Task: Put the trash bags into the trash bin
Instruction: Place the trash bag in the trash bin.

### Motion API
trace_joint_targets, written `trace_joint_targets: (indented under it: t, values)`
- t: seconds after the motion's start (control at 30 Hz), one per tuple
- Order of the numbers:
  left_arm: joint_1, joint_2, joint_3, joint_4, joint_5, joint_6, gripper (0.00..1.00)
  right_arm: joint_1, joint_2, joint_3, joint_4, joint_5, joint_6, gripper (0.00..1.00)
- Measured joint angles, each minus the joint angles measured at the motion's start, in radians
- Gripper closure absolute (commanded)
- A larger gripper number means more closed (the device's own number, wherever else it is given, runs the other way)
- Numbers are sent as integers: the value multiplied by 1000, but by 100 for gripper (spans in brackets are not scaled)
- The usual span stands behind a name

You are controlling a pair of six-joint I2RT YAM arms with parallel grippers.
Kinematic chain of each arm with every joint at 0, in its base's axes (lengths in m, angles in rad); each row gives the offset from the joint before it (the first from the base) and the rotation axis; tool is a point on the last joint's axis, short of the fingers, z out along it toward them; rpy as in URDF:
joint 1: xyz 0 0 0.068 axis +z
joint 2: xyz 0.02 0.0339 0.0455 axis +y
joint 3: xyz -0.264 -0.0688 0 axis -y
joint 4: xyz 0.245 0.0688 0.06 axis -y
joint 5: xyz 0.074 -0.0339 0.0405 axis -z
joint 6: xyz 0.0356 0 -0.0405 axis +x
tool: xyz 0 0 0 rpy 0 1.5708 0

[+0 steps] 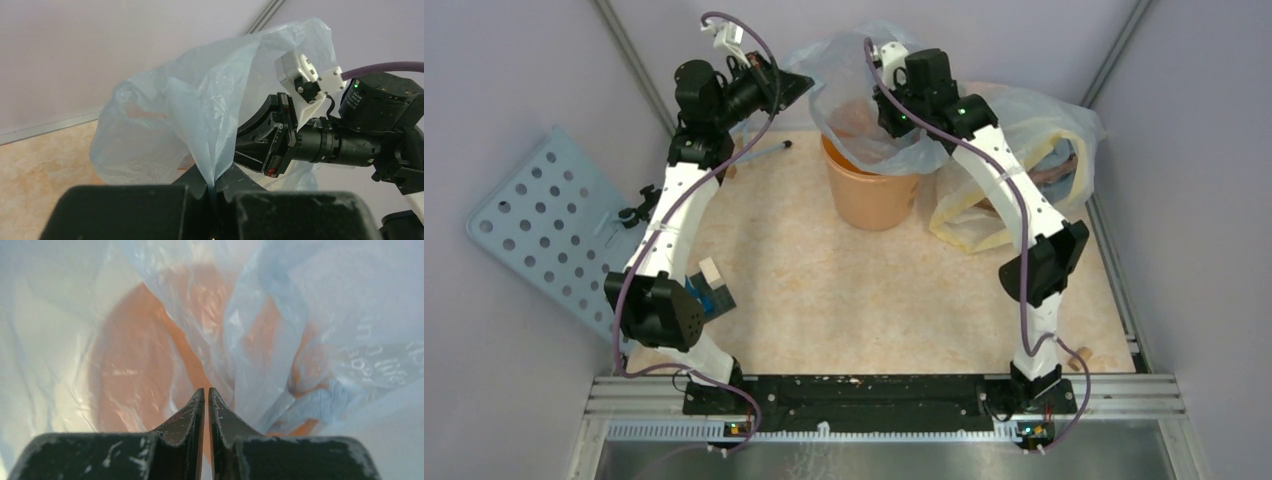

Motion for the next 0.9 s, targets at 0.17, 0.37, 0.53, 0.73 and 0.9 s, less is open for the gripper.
trace_joint_targets:
  t: [0.17, 0.37, 0.53, 0.73, 0.9]
  values:
    - [8, 0, 3, -10, 33, -11, 100, 16, 67, 75, 46, 30, -8, 100]
    - [14, -10, -6, -13, 135, -85, 100, 14, 156, 56, 85, 86, -8, 100]
    - [14, -60, -44, -6, 193, -157, 100, 15, 169, -29, 83, 90, -7, 100]
    - [15, -110, -47, 84, 233, -262, 100, 15, 170, -190, 75, 75, -7, 100]
    - [15, -119, -51, 124, 240, -293, 100, 14, 173, -206, 65, 49, -8, 100]
